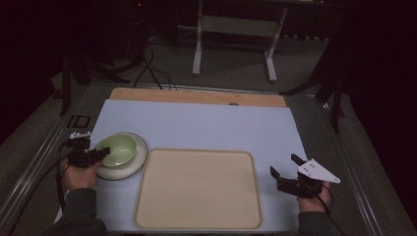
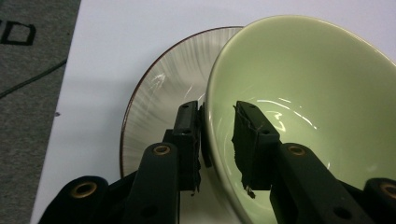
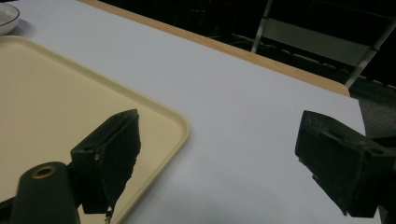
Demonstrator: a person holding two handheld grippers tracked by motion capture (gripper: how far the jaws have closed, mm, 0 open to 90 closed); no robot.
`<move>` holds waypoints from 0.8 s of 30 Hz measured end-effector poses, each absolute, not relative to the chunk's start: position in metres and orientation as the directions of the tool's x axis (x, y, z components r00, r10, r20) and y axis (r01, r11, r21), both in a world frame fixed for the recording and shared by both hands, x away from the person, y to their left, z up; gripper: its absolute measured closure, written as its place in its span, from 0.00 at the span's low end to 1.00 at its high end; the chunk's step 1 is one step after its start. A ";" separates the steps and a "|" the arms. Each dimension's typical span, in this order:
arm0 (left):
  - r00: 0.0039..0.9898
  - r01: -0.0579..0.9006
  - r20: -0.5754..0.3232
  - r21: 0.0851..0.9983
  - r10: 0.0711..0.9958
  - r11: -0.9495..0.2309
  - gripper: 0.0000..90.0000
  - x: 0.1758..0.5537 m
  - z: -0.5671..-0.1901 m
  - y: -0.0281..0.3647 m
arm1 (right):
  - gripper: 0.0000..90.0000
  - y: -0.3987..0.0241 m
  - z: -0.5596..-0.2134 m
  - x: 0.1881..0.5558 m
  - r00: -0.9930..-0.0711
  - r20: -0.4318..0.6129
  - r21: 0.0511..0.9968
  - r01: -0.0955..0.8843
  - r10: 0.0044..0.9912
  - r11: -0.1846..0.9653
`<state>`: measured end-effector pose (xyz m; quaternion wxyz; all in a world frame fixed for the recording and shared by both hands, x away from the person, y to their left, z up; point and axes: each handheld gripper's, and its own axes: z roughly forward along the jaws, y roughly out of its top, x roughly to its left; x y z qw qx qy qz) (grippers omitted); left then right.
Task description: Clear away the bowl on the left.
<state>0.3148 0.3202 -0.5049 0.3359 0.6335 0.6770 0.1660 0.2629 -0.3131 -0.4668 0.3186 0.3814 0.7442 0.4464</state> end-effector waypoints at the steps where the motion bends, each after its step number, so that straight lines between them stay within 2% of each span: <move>1: 0.030 0.747 -0.253 0.648 0.967 0.147 0.80 0.315 -0.505 0.321 | 0.15 -0.313 -0.467 0.263 -0.505 -0.134 0.907 0.285 0.853 0.311; 17: -0.004 0.758 -0.373 0.604 0.928 0.246 0.86 0.317 -0.511 0.331 | 0.15 -0.314 -0.466 0.262 -0.501 -0.136 0.910 0.278 0.855 0.308; 24: -0.008 0.762 -0.375 0.598 0.927 0.249 0.90 0.316 -0.510 0.331 | 0.15 -0.315 -0.466 0.262 -0.500 -0.135 0.912 0.275 0.856 0.304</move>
